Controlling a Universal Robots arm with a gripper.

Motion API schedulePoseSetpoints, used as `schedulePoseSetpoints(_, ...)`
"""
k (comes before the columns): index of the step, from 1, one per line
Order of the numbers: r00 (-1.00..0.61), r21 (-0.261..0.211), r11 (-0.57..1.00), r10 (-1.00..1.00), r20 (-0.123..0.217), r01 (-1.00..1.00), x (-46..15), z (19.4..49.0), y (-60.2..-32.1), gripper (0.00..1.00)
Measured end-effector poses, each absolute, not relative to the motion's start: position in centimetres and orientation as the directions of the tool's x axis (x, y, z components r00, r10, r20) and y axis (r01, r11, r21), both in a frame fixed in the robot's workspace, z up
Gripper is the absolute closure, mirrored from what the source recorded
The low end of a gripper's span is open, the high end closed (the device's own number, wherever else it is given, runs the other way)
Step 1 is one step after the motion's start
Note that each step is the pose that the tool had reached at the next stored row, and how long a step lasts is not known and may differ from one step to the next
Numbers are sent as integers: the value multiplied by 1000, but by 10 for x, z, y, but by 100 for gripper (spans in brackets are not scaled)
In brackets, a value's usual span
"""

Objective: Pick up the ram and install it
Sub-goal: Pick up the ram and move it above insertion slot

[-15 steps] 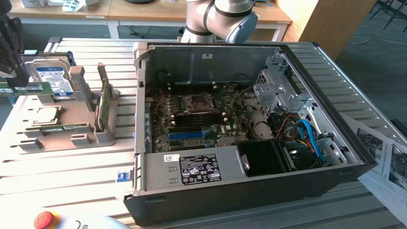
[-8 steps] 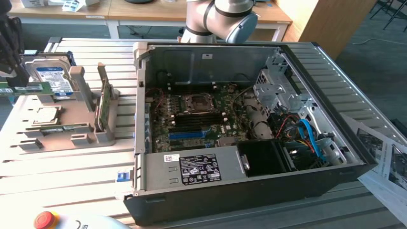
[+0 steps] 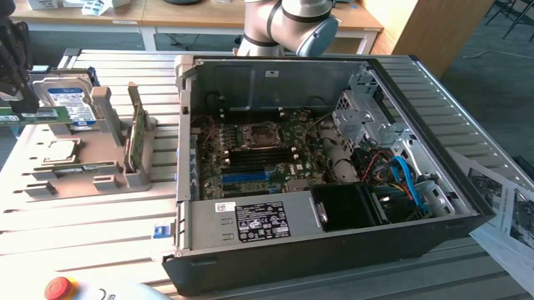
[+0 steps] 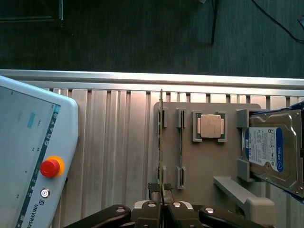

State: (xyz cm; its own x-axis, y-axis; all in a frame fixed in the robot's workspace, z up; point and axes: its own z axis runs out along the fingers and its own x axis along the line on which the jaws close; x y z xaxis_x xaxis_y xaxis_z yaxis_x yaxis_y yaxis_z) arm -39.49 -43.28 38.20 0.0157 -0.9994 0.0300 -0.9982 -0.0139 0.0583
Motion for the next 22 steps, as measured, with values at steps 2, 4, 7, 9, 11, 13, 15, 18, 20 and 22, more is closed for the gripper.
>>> schedulePoseSetpoints(2,16,58,-14,-999,30,-998,-395,382,-433,88)
schedulePoseSetpoints(4,16,58,-14,-999,30,-998,-395,382,-433,88)
schedulePoseSetpoints(7,16,58,-14,-999,30,-998,-395,385,-433,88)
schedulePoseSetpoints(9,16,58,-14,-999,30,-998,-395,387,-433,88)
schedulePoseSetpoints(11,16,58,-14,-999,30,-998,-395,390,-433,88)
schedulePoseSetpoints(13,16,58,-14,-999,30,-998,-395,393,-433,88)
schedulePoseSetpoints(15,16,58,-14,-999,30,-998,-395,395,-433,88)
schedulePoseSetpoints(18,16,58,-14,-999,30,-998,-395,395,-433,88)
schedulePoseSetpoints(20,16,58,-14,-999,30,-998,-395,395,-433,88)
schedulePoseSetpoints(22,16,59,-14,-999,30,-998,-394,395,-433,88)
